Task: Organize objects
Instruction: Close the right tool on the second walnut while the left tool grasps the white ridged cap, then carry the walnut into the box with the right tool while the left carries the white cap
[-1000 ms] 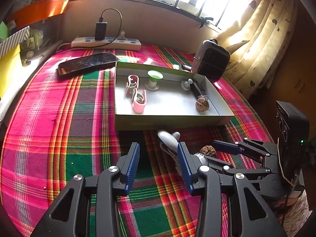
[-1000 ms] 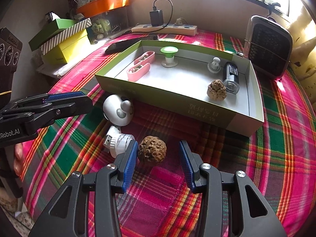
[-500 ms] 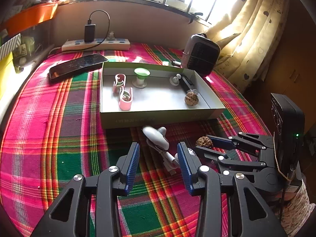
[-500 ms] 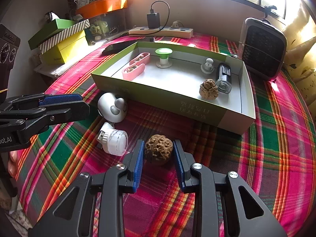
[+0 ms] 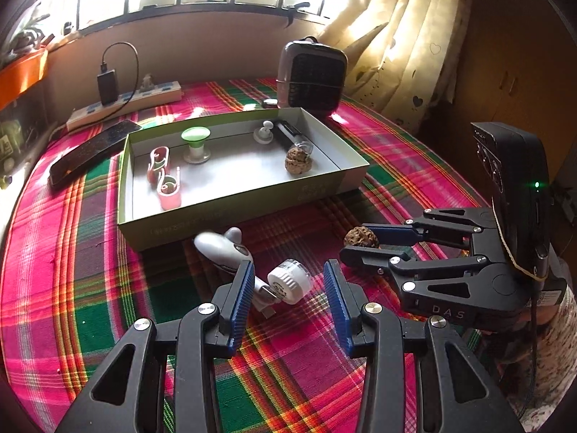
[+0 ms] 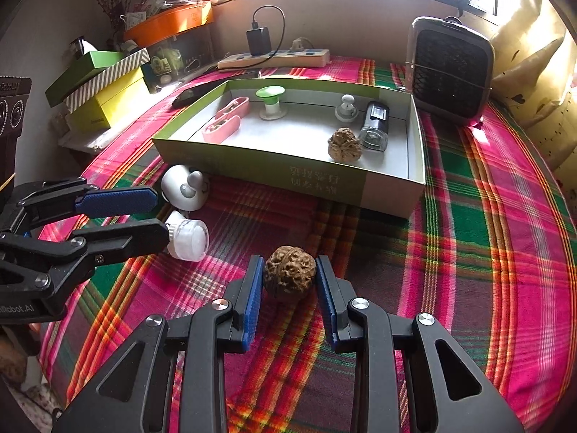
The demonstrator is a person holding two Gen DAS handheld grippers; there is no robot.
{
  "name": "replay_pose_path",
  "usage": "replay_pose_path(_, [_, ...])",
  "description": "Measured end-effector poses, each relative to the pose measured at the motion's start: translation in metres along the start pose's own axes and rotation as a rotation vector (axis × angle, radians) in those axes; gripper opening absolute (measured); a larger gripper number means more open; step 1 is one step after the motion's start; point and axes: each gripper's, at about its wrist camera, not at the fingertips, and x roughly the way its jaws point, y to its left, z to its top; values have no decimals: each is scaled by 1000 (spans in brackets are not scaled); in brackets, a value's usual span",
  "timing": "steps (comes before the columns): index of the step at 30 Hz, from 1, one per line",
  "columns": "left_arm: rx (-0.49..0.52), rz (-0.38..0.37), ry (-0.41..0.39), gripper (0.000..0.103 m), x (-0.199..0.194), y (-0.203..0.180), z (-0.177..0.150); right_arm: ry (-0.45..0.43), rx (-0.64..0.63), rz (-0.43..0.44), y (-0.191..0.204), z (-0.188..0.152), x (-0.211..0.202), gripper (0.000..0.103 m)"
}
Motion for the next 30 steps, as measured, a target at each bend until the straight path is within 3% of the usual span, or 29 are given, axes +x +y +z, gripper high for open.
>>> replay_pose_path(9, [85,27,27,39,15,-13,0,-3,13,1,-5,-4,-3,31])
replay_pose_path(30, [106,71,26,38,25,-17,1,-12,27,6,-6,-4,-5,31])
